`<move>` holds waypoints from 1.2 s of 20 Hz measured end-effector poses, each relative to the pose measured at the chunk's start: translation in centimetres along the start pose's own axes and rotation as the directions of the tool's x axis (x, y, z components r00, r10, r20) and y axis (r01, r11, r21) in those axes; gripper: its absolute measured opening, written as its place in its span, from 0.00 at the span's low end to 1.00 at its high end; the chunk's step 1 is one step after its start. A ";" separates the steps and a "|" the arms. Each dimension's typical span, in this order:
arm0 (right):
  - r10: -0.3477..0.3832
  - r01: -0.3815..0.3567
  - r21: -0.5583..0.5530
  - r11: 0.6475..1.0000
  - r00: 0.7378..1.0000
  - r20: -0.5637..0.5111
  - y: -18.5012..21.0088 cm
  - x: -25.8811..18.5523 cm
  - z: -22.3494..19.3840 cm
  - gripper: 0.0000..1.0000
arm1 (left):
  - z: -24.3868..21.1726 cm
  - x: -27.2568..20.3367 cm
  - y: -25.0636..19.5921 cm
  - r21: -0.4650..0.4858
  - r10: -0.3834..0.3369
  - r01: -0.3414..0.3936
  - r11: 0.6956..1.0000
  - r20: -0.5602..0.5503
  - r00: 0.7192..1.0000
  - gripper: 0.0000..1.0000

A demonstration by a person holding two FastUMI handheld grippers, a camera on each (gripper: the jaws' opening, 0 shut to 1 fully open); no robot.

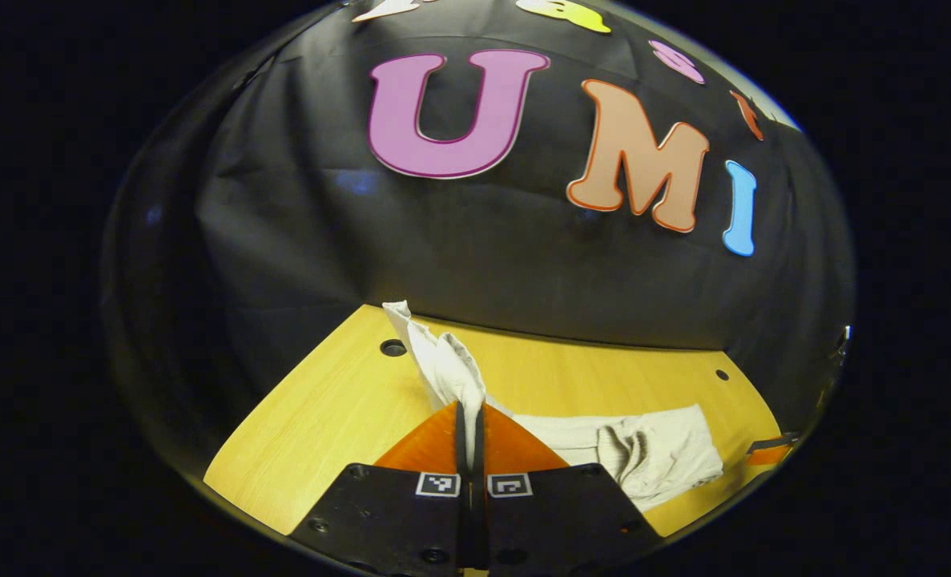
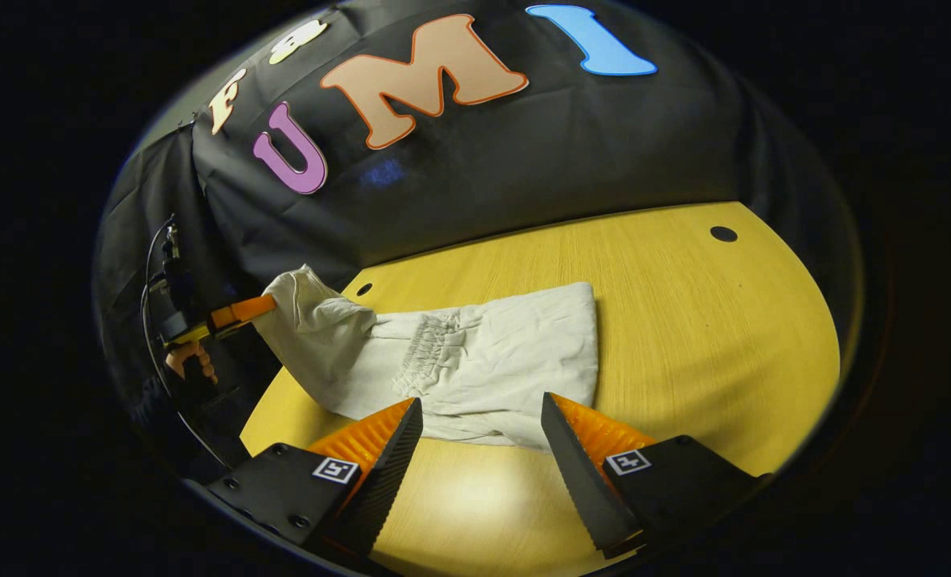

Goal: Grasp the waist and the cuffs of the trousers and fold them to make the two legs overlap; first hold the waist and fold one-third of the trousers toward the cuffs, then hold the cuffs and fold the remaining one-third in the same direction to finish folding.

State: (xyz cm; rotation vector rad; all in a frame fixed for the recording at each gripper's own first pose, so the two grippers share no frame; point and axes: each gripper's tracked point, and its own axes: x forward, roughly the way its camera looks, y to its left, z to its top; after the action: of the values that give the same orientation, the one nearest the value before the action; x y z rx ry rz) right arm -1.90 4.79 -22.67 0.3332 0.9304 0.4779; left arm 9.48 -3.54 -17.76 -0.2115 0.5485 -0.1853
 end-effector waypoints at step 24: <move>-0.069 0.065 0.073 0.995 0.996 0.051 -10.3 -6.5 1.4 0.96 | -0.2 3.3 -25.1 0.165 -0.311 0.312 0.936 -0.035 0.950 0.00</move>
State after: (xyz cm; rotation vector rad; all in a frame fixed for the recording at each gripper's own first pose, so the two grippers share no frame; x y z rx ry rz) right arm -1.52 -7.50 -22.32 0.3767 0.9051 0.3728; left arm 9.20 -28.49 -13.34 -0.1312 0.5024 -0.5403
